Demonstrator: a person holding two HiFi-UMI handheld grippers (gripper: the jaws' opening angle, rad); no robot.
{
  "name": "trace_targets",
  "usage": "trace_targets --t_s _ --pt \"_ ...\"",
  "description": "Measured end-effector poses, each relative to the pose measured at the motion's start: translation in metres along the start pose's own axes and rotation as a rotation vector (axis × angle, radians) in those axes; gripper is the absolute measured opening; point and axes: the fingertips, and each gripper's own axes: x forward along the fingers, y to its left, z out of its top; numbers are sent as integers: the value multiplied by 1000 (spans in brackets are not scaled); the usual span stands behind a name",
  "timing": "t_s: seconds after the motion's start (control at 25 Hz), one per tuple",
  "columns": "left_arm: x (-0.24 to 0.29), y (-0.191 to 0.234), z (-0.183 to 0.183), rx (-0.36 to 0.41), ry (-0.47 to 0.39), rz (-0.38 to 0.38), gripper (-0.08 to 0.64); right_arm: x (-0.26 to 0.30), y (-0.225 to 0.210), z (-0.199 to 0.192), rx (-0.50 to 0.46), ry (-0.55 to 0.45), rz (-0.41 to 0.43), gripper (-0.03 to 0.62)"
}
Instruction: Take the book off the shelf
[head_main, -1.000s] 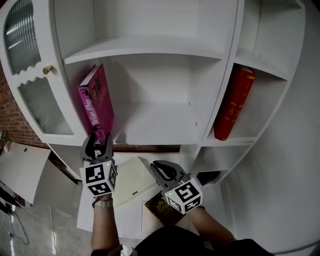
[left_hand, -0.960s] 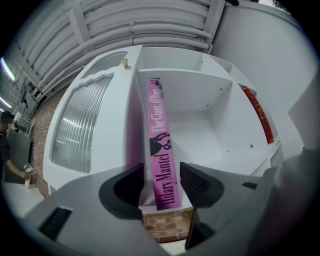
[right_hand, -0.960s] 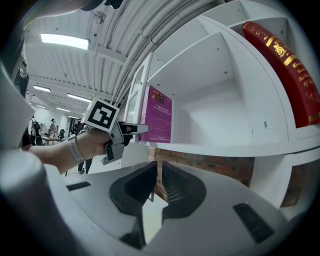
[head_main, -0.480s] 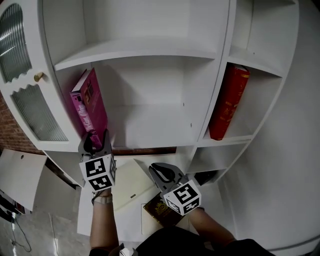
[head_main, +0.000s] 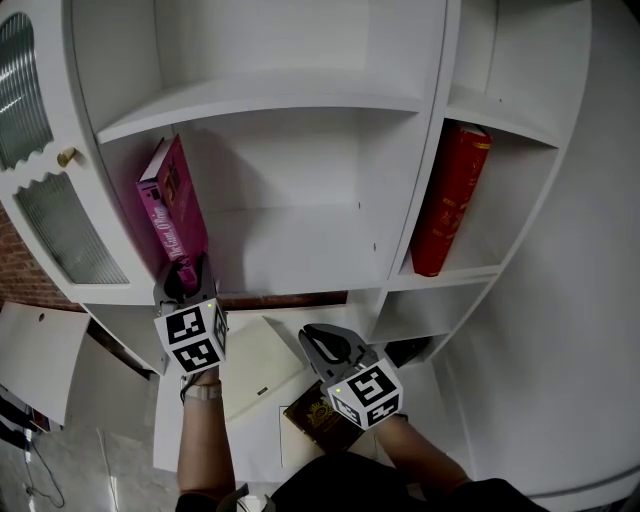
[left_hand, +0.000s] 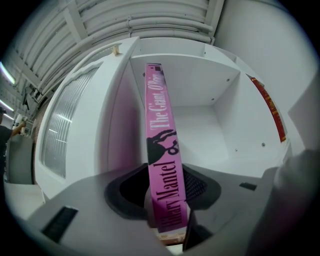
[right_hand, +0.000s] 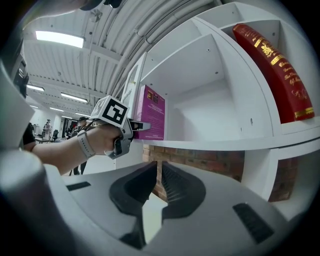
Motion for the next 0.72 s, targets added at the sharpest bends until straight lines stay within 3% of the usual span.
trace_targets --t_s 0.72 --pt "-8 3 -1 -4 25 19 153 -16 -9 -2 29 -12 -14 28"
